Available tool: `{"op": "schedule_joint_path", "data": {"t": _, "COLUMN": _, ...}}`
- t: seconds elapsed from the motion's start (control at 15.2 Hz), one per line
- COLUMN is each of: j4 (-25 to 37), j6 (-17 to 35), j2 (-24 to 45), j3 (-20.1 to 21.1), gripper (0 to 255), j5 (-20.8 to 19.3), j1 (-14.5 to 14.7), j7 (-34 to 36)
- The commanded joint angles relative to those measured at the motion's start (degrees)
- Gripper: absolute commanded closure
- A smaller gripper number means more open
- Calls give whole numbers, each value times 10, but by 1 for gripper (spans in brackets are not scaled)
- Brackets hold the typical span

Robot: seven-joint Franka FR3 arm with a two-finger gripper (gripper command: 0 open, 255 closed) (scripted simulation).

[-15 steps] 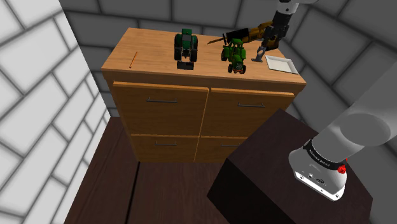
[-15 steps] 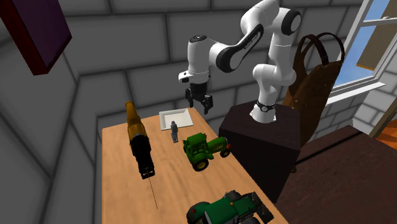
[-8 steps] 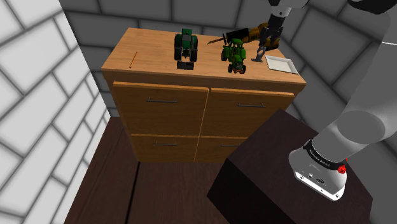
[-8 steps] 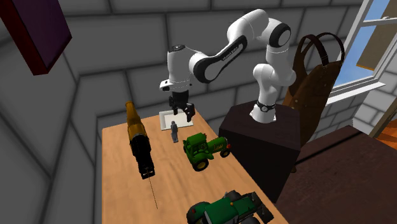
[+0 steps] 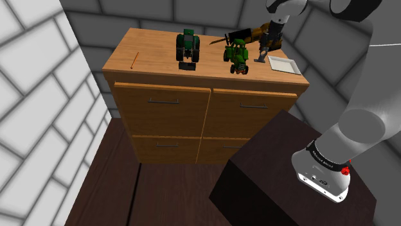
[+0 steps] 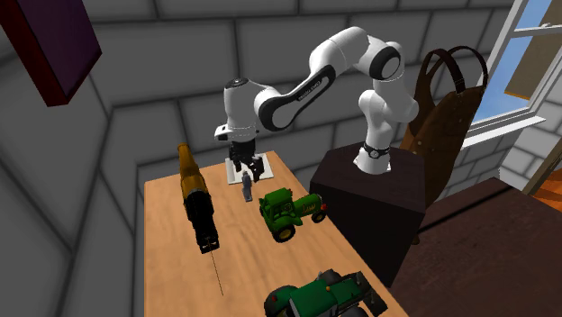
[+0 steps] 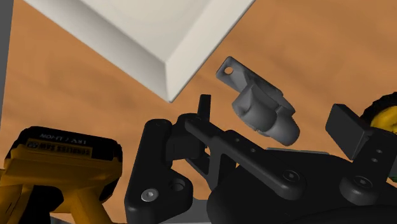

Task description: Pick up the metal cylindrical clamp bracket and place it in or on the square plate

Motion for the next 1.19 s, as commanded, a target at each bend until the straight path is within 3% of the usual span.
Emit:
{"op": "schedule_joint_path", "data": {"t": 0.0, "j4": -7, "j6": 14, "j2": 6, "j3": 2, "gripper": 0, "j5": 3, "j1": -1, "j7": -2}}
{"op": "schedule_joint_path", "data": {"t": 0.59, "j4": -12, "j6": 23, "j2": 12, "j3": 3, "gripper": 0, "j5": 6, "j1": -1, "j7": -4}}
{"op": "schedule_joint_path", "data": {"t": 0.66, "j4": -12, "j6": 23, "j2": 12, "j3": 3, "gripper": 255, "j5": 6, "j1": -1, "j7": -4}}
{"op": "schedule_joint_path", "data": {"t": 1.12, "j4": -11, "j6": 23, "j2": 12, "j3": 4, "gripper": 255, "j5": 6, "j1": -1, "j7": -4}}
